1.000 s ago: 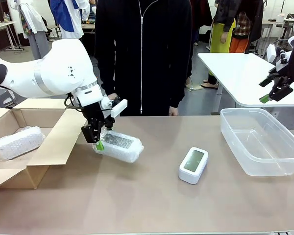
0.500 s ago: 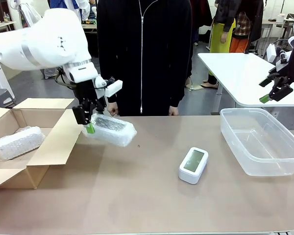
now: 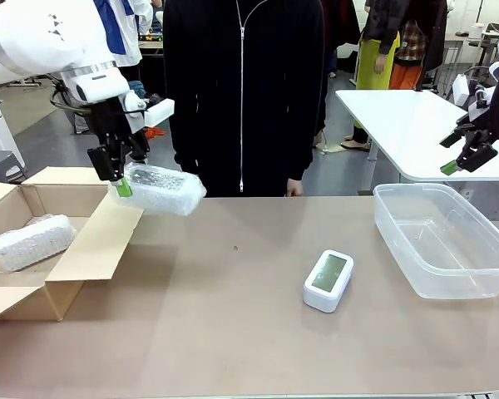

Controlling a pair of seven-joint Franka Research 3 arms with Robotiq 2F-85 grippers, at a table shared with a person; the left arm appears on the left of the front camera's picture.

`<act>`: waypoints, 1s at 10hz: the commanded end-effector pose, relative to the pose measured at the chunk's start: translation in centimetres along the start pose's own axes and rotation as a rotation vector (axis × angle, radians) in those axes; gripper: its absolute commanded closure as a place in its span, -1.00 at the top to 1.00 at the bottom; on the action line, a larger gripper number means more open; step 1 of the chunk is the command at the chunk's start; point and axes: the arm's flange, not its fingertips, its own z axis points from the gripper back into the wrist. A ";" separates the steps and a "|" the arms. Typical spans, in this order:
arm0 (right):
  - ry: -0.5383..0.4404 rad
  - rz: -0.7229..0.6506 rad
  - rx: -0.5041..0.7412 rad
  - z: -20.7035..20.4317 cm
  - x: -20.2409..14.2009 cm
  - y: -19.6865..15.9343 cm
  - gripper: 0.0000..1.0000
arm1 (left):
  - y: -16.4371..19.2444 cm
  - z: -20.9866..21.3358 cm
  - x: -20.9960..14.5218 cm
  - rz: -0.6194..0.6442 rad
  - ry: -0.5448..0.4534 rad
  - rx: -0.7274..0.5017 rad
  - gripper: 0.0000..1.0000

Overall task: Separate and place wrapped and unwrapped clocks.
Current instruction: Pick up the Digital clock indicated by the person.

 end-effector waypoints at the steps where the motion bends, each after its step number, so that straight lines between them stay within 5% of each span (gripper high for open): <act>1: 0.000 0.004 0.003 0.0 -0.1 0.1 1.00 | -0.7 0.0 0.2 0.027 -0.034 0.020 0.28; 2: 0.000 0.004 0.003 0.0 -0.1 0.1 1.00 | -0.7 0.1 0.3 0.031 -0.039 0.027 -0.11; 3: 0.000 0.004 0.003 0.0 -0.1 0.1 1.00 | -0.6 0.0 0.3 0.047 -0.045 0.040 0.27; 4: 0.000 0.004 0.003 0.0 -0.1 0.1 1.00 | -0.5 -0.1 0.3 0.049 -0.040 0.041 -0.50; 10: 0.000 0.004 0.003 0.0 -0.1 0.1 1.00 | -0.1 0.3 0.0 0.015 -0.026 0.012 -0.50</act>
